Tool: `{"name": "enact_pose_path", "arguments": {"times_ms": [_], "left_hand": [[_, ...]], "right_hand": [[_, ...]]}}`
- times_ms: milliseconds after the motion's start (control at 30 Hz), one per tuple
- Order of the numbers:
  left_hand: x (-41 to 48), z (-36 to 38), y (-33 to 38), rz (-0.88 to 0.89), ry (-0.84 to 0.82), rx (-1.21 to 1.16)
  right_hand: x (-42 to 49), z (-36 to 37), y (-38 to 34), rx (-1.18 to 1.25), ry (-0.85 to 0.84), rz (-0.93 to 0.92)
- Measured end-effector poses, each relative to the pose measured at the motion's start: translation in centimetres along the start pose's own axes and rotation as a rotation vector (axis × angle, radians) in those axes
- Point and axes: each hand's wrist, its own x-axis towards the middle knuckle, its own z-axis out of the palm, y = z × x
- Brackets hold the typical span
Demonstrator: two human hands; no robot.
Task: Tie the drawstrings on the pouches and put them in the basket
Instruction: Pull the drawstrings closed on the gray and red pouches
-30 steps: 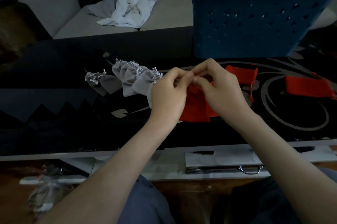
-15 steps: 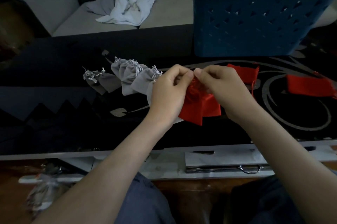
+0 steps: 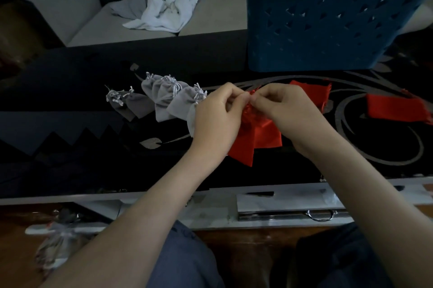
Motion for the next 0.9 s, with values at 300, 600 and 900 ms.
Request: {"name": "enact_pose_path", "arguments": {"times_ms": [300, 600, 900], "left_hand": [[0.4, 0.0, -0.2, -0.209, -0.038, -0.129], [0.3, 0.0, -0.5, -0.227, -0.016, -0.136], [0.8, -0.2, -0.4, -0.302, -0.035, -0.411]], "right_hand": [[-0.2, 0.6, -0.2, 0.013, 0.041, -0.056], [0.0, 0.7, -0.3, -0.086, -0.076, -0.025], [-0.4, 0.8, -0.4, -0.118, -0.01, -0.026]]}}
